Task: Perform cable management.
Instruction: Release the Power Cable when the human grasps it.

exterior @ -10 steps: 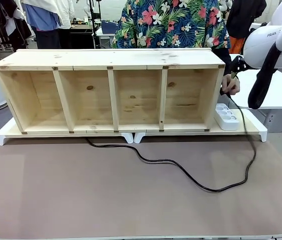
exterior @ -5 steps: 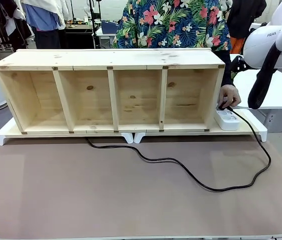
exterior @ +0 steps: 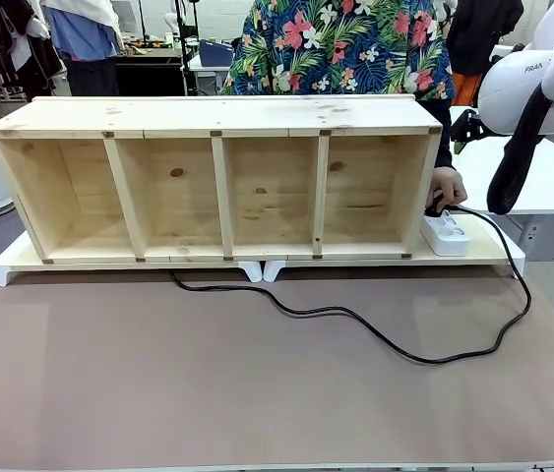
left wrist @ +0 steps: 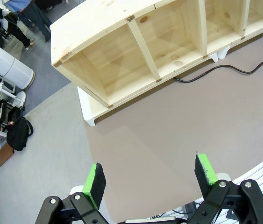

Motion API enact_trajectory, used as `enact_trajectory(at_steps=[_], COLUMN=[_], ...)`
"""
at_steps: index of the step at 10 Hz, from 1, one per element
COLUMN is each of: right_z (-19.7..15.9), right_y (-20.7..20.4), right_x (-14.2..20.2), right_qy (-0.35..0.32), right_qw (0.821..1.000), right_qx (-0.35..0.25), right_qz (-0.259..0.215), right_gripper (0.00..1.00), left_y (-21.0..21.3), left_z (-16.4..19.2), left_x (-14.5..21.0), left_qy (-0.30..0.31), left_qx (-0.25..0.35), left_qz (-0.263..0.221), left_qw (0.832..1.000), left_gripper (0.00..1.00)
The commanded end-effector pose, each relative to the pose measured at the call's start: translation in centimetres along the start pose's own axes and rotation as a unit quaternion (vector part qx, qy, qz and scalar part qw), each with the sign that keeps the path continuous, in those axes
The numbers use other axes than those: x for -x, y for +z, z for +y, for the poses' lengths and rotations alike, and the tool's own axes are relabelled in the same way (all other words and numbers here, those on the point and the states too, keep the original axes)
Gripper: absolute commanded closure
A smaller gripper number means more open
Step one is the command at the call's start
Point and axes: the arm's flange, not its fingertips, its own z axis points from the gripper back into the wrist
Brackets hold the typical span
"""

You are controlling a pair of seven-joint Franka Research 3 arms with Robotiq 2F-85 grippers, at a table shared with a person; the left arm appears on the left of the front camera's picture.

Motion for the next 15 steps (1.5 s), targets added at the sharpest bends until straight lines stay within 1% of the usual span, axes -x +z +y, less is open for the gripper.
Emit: enact_trajectory(at_steps=[1,15], right_z=[0.03,0.03], right_y=[-0.08,-0.08], right_x=[0.05,0.05], right_qy=[-0.003,-0.003], right_qw=[1.000,1.000], right_qx=[0.000,0.000], right_qz=[0.002,0.002], right_gripper=[0.00,0.00], left_y=[-0.08,-0.08], left_z=[0.09,0.09], left_x=[-0.12,-0.12], left_qy=[-0.002,-0.002], left_qx=[0.001,0.001], left_qz=[-0.005,-0.005], left_qw=[1.000,1.000], left_gripper=[0.00,0.00])
